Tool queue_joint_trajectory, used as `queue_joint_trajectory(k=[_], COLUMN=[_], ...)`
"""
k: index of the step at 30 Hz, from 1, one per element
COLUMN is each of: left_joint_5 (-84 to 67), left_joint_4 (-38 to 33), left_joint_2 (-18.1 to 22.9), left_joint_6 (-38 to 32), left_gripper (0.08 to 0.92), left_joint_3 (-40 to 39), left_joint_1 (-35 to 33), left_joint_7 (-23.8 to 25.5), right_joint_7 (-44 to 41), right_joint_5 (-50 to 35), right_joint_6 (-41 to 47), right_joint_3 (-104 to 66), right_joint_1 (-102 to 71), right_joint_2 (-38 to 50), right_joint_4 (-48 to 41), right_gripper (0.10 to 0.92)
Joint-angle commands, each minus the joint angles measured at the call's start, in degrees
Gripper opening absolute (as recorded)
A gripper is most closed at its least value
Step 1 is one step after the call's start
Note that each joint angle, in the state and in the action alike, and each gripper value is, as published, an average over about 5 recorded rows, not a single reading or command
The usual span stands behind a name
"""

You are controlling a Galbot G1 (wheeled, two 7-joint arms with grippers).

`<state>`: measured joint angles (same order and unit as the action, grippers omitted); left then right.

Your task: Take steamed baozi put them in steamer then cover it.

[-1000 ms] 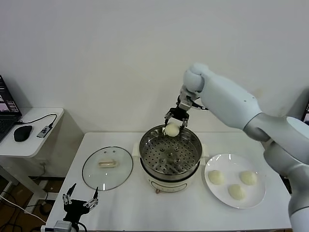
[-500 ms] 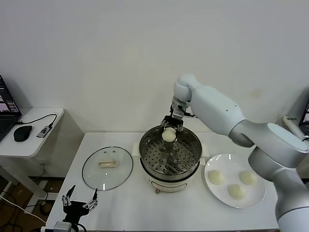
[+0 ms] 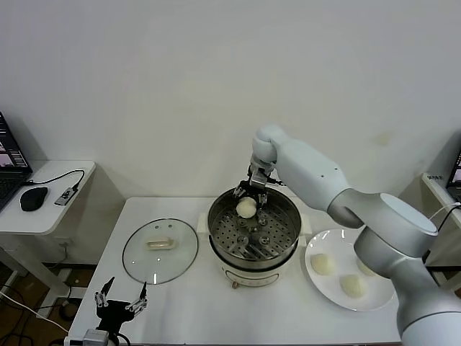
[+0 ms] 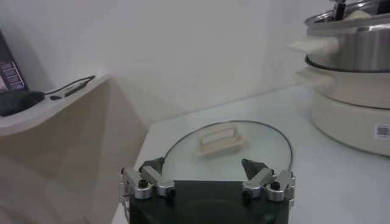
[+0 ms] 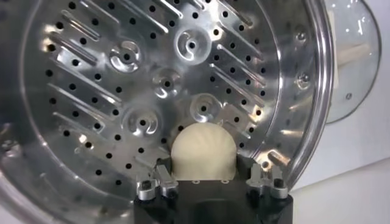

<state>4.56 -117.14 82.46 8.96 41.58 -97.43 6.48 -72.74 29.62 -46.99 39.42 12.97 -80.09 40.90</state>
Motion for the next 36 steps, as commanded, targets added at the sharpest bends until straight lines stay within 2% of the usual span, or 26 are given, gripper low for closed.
queue_joint_trajectory(k=[1, 7, 12, 17, 22, 24, 29, 36], left_joint_5=[0.0, 0.0, 0.0, 0.2, 0.5, 0.5, 0.4, 0.5], left_joint_4=[0.2, 0.5, 0.6, -0.4, -1.0, -1.0, -1.2, -1.9], left_joint_2=[0.0, -0.2, 0.0, -0.2, -0.7, -0.9, -1.1, -1.5], left_joint_6=[0.0, 0.0, 0.1, 0.5, 0.9, 0.9, 1.1, 1.8], left_gripper=[0.823, 0.823, 0.823, 0.823, 0.823, 0.823, 0.823, 0.823], left_joint_3=[0.0, 0.0, -0.1, -0.1, -0.2, -0.4, -0.7, -1.4], left_joint_1=[0.0, 0.1, 0.2, 0.0, -0.1, -0.1, 0.1, -0.4], left_joint_7=[0.0, 0.2, 0.5, 1.1, 1.4, 1.4, 1.6, 2.2], right_joint_7=[-0.5, -5.6, -5.9, -5.4, -5.0, -4.0, -4.2, -4.4], right_joint_5=[-0.3, -12.4, -25.2, -36.3, -37.8, -36.9, -36.8, -33.6], right_joint_6=[1.9, 11.8, 26.6, 41.7, 59.3, 63.6, 70.1, 75.9], right_joint_3=[-1.1, 0.1, 4.6, 8.5, 9.2, 9.4, 8.1, 2.0], right_joint_1=[0.2, 3.1, 7.9, 11.6, 12.1, 11.1, 6.1, -4.4], right_joint_2=[1.3, 7.9, 19.6, 31.7, 41.2, 44.7, 51.2, 54.2], right_joint_4=[1.0, 12.0, 24.6, 32.0, 36.7, 38.3, 41.5, 45.0], right_gripper=[0.777, 0.822, 0.823, 0.823, 0.823, 0.823, 0.823, 0.823])
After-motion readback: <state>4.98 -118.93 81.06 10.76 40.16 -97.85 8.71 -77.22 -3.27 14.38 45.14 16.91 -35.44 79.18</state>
